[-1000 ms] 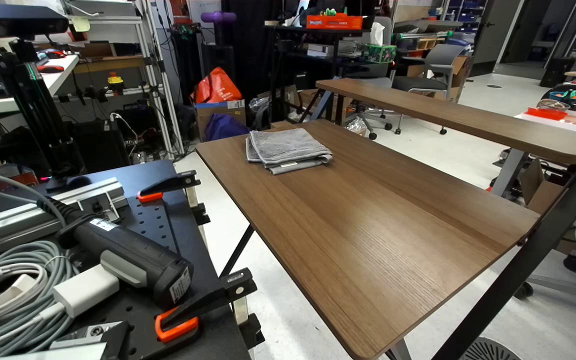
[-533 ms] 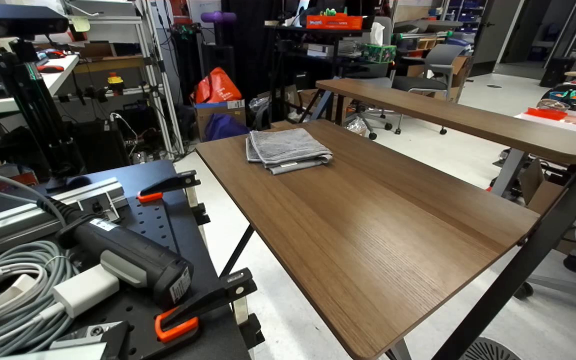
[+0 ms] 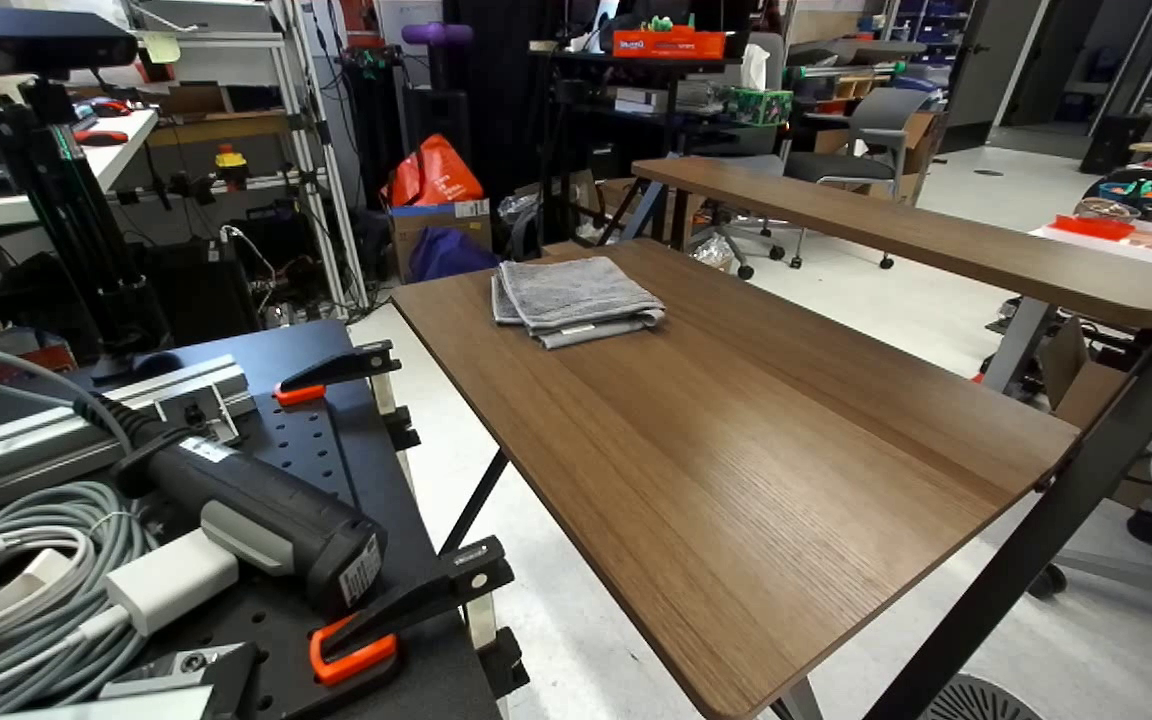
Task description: Move the grey towel to the right
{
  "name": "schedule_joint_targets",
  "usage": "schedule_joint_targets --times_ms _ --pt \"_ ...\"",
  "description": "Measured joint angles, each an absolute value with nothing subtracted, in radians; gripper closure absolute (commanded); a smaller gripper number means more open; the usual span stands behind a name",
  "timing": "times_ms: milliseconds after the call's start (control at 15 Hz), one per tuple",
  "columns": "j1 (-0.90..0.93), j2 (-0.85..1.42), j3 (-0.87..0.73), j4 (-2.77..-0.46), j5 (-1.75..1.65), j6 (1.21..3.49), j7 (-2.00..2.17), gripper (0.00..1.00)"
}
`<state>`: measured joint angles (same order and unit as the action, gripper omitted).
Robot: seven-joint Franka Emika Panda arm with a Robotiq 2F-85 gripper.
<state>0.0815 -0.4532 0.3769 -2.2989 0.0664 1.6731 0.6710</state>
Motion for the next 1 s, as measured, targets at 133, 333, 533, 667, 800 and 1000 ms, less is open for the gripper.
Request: schedule_joint_targets --times_ms 133,333,533,667,800,1000 --pt "0.084 -0.398 0.409 -2.301 0.048 1.763 0.745 0.0" --pt "0.081 -0.295 0.413 -2.284 -0.02 1.876 0.843 0.0" --pt "0.081 -0.17 0.385 -2.243 -0.043 1.96 0.892 0.0" --pt "0.085 -0.081 0.363 -2.208 -0.042 2.022 0.915 0.0" --pt "0.096 0.012 0.339 -2.17 -0.04 2.091 0.947 0.0" --pt "0.131 0.144 0.297 -2.12 -0.051 2.211 1.025 0.0"
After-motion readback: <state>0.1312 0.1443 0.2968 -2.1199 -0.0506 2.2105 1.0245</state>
